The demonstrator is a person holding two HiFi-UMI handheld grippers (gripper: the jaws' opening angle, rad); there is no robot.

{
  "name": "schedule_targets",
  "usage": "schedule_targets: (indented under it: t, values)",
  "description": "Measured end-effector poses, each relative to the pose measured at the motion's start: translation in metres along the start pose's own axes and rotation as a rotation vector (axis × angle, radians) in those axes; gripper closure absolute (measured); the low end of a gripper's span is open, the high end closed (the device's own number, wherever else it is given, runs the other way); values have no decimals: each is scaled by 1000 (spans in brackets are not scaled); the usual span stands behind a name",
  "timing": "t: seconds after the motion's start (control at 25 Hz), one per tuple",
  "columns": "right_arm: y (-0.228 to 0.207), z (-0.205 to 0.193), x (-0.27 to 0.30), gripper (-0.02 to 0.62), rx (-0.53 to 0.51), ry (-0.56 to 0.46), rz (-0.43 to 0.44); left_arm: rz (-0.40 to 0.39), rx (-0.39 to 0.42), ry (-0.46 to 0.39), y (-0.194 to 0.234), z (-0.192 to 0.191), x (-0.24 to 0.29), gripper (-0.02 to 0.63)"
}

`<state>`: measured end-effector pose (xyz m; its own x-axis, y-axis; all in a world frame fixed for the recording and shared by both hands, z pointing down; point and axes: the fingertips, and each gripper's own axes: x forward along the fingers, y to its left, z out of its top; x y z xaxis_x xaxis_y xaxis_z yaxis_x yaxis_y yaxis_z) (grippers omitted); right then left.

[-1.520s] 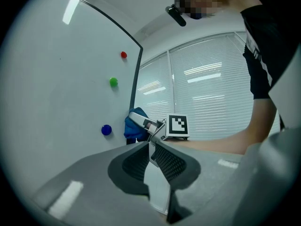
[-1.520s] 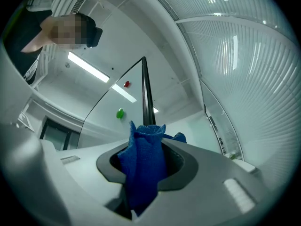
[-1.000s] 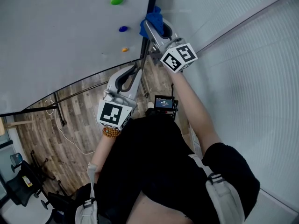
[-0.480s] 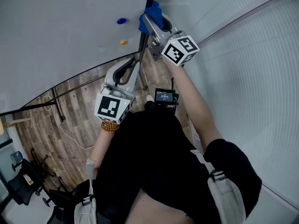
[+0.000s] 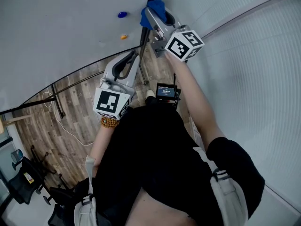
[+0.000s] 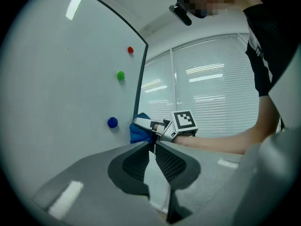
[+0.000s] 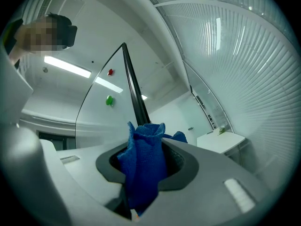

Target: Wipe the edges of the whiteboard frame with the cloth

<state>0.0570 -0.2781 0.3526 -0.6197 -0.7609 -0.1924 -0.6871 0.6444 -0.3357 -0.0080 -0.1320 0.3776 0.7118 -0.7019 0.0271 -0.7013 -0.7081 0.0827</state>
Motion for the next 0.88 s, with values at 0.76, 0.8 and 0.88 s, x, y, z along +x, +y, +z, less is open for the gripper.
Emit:
schedule_targets:
  t: [0.76,0.8,0.88]
  values:
    - [3,-64,-8,477,66,128,43,28,-4,10,10,-10,-7,457]
    - [3,-65,-7,477,61,136,49,34,-3,11,12,-10,-9,456]
    - [3,-67,-7,477,53,152,60,45,-6,17,14,-10,-12,456]
